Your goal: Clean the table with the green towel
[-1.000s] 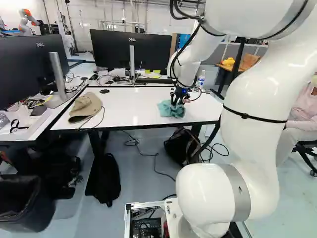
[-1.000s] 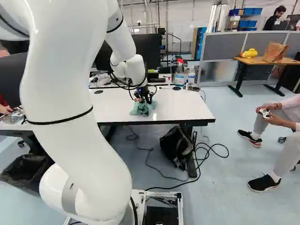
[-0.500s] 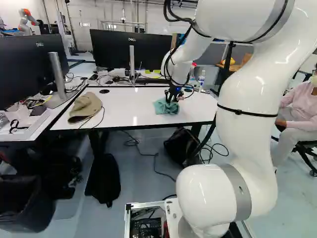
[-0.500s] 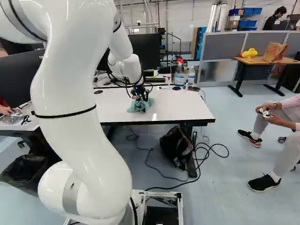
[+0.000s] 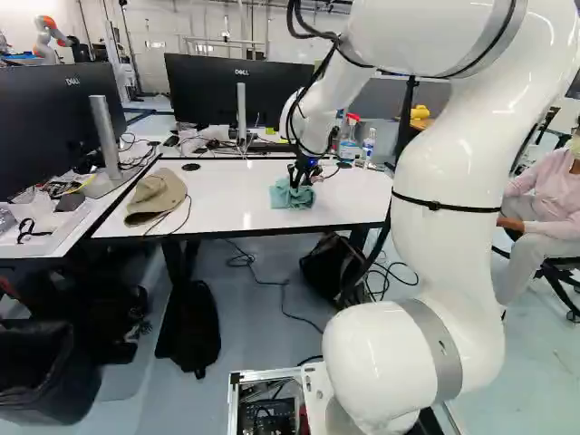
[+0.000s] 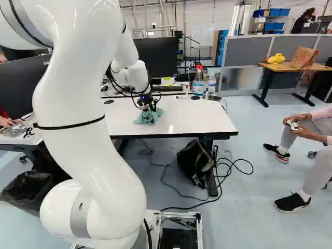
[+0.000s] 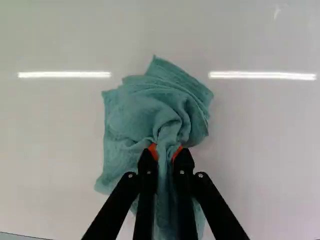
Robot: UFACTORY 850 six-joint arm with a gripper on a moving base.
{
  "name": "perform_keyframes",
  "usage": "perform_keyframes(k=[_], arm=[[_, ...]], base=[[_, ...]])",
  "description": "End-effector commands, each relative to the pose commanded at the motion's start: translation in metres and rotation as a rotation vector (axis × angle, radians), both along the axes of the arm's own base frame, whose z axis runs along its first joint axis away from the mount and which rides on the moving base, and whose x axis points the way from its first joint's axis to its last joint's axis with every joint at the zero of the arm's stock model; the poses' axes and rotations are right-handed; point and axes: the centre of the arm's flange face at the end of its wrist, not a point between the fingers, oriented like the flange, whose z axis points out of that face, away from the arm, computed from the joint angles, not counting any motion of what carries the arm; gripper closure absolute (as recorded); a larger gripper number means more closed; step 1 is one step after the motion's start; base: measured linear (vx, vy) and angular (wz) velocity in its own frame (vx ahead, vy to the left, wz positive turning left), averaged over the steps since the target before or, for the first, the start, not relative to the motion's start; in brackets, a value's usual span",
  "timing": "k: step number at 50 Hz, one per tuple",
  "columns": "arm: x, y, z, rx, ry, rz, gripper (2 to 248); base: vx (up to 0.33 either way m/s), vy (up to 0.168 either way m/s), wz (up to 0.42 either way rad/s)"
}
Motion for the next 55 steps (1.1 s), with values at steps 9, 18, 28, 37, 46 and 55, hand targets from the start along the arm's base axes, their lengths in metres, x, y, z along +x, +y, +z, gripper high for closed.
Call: perform_keyframes(k=[9,18,28,37,46,55], arm=[[0.000,0.017,0.000,0.000,-0.001,0.031,204],[-0.003,0.034,0.000,0.000,0.000,0.062,204],[-0.011,0.053,0.000,0.000,0.002,0.099,204],[-0.019,0.068,0.000,-0.001,0.005,0.129,204],[-0.034,0.074,0.000,-0.002,0.012,0.145,204],[-0.051,0.074,0.001,-0.003,0.019,0.153,204]], base=[[0.000,0.000,0.000],[0.000,0.000,0.000],[0.000,0.000,0.000],[0.000,0.000,0.000],[0.000,0.000,0.000],[0.000,0.000,0.000]])
